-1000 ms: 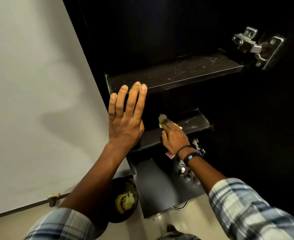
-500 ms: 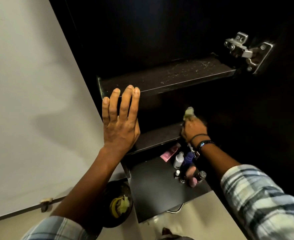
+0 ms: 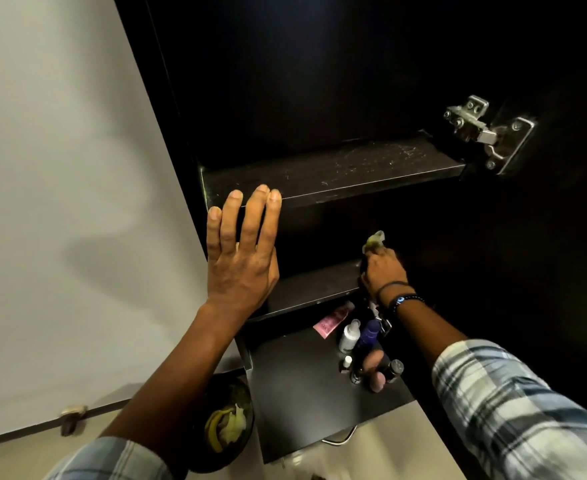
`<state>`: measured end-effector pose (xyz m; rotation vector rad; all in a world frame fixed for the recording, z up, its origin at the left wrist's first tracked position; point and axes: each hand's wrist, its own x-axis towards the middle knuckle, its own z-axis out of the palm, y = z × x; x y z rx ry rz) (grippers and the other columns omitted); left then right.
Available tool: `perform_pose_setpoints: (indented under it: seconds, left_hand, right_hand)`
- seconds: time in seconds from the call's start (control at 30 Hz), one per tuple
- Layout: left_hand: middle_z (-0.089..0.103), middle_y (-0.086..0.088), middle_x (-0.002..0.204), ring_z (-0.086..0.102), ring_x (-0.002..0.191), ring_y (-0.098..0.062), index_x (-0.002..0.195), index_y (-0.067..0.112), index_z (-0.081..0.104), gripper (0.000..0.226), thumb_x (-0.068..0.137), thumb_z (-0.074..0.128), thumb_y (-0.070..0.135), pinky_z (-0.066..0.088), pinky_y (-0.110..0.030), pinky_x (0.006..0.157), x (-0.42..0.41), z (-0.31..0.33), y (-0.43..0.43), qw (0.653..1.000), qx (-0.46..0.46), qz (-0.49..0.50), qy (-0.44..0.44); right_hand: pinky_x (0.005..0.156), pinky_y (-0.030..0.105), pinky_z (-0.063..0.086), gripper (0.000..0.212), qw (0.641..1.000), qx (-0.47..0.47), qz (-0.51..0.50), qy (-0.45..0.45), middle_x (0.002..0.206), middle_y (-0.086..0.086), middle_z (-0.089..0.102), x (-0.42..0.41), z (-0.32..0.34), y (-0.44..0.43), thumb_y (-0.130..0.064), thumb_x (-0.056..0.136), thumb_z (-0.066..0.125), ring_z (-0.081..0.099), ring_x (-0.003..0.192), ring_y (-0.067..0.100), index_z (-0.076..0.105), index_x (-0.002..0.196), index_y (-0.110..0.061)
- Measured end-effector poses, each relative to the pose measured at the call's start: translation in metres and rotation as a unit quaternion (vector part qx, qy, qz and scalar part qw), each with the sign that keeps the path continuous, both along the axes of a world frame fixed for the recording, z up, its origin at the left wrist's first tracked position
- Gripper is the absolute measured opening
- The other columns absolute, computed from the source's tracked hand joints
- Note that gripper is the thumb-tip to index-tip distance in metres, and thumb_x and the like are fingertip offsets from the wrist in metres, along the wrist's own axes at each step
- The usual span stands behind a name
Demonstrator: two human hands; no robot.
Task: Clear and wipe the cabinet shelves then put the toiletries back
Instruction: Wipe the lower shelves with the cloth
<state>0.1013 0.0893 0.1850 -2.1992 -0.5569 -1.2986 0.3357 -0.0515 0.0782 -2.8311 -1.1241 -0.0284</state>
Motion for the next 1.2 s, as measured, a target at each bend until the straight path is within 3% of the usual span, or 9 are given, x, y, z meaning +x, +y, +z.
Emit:
perform_pose_setpoints:
  seconds: [0.3, 0.4, 0.6, 0.7, 0.83, 0.9, 1.0, 1.07, 1.2]
  left_hand:
    - [0.031, -0.006, 0.145, 0.026, 0.136, -0.03, 0.146, 0.012, 0.026, 0.072, 0.081, 0.058, 0.014, 0.005, -0.043, 0.118, -0.001, 0.002, -0.004, 1.0, -0.003, 0.001, -0.002]
    - [0.03, -0.006, 0.147, 0.025, 0.137, -0.03, 0.146, 0.013, 0.025, 0.072, 0.081, 0.057, 0.013, 0.003, -0.042, 0.118, -0.003, 0.004, -0.005, 1.0, -0.012, 0.002, 0.011]
    - [0.028, -0.007, 0.149, 0.025, 0.139, -0.03, 0.148, 0.012, 0.024, 0.078, 0.078, 0.059, 0.012, 0.009, -0.043, 0.117, -0.008, 0.007, -0.006, 0.999, -0.022, 0.007, 0.041]
    - [0.029, -0.006, 0.15, 0.025, 0.139, -0.03, 0.148, 0.012, 0.025, 0.077, 0.08, 0.06, 0.015, 0.011, -0.043, 0.117, -0.006, 0.007, -0.009, 0.999, -0.041, 0.007, 0.035]
    - [0.029, -0.007, 0.15, 0.025, 0.139, -0.03, 0.148, 0.013, 0.025, 0.078, 0.08, 0.061, 0.015, 0.013, -0.045, 0.117, -0.008, 0.015, -0.02, 0.998, -0.058, -0.002, 0.039]
    - [0.03, -0.008, 0.15, 0.026, 0.139, -0.031, 0.148, 0.012, 0.026, 0.077, 0.078, 0.06, 0.012, 0.016, -0.046, 0.116, -0.01, 0.017, -0.023, 0.997, -0.056, -0.001, 0.048]
    - [0.031, -0.008, 0.15, 0.027, 0.138, -0.031, 0.148, 0.013, 0.024, 0.077, 0.079, 0.058, 0.013, 0.017, -0.046, 0.115, -0.011, 0.019, -0.022, 0.997, -0.059, 0.003, 0.058]
    - [0.031, -0.008, 0.15, 0.027, 0.138, -0.031, 0.148, 0.013, 0.024, 0.077, 0.079, 0.057, 0.014, 0.017, -0.046, 0.115, -0.012, 0.019, -0.024, 0.996, -0.068, 0.004, 0.064]
    - [0.031, -0.008, 0.15, 0.027, 0.139, -0.031, 0.149, 0.013, 0.023, 0.076, 0.08, 0.056, 0.015, 0.019, -0.046, 0.114, -0.014, 0.023, -0.027, 0.993, -0.085, 0.008, 0.076]
  right_hand:
    - [0.066, 0.034, 0.052, 0.042, 0.943, 0.144, 0.299, 0.015, 0.095, 0.005, 0.068, -0.15, -0.013, 0.043, -0.003, 0.058, 0.063, 0.057, 0.078, 0.028, 0.069, 0.097, -0.016]
    - [0.073, 0.026, 0.052, 0.041, 0.914, 0.143, 0.378, 0.022, 0.096, 0.004, 0.071, -0.169, -0.005, 0.043, 0.006, 0.061, 0.065, 0.063, 0.08, 0.026, 0.073, 0.094, -0.016]
    - [0.073, 0.013, 0.048, 0.023, 0.864, 0.396, 0.129, 0.282, 0.084, -0.003, 0.073, -0.134, 0.088, 0.021, -0.012, 0.078, 0.052, 0.065, 0.077, 0.0, 0.074, 0.085, -0.012]
    - [0.068, 0.012, 0.05, 0.025, 0.794, 0.474, 0.124, 0.361, 0.079, -0.004, 0.07, -0.109, 0.155, 0.002, 0.013, 0.081, 0.059, 0.064, 0.071, -0.004, 0.071, 0.086, -0.008]
    - [0.07, 0.019, 0.053, 0.023, 0.739, 0.534, 0.155, 0.38, 0.087, 0.005, 0.073, -0.101, 0.226, -0.033, 0.014, 0.082, 0.057, 0.069, 0.083, 0.012, 0.072, 0.084, -0.003]
    - [0.076, 0.024, 0.054, 0.028, 0.749, 0.552, 0.142, 0.338, 0.093, 0.006, 0.073, -0.093, 0.243, -0.038, 0.016, 0.082, 0.054, 0.069, 0.09, 0.017, 0.074, 0.08, -0.004]
    - [0.078, 0.021, 0.054, 0.029, 0.82, 0.538, 0.1, 0.166, 0.092, 0.002, 0.071, -0.073, 0.259, -0.033, 0.008, 0.082, 0.051, 0.067, 0.089, 0.013, 0.074, 0.074, -0.007]
    - [0.071, 0.022, 0.052, 0.021, 0.872, 0.484, 0.062, 0.039, 0.088, -0.003, 0.069, -0.06, 0.262, -0.029, -0.006, 0.082, 0.056, 0.066, 0.082, 0.011, 0.073, 0.072, -0.009]
    - [0.074, 0.03, 0.051, 0.014, 0.954, 0.299, 0.015, -0.025, 0.087, 0.002, 0.071, -0.051, 0.257, -0.015, -0.023, 0.083, 0.06, 0.065, 0.085, 0.022, 0.072, 0.086, -0.015]
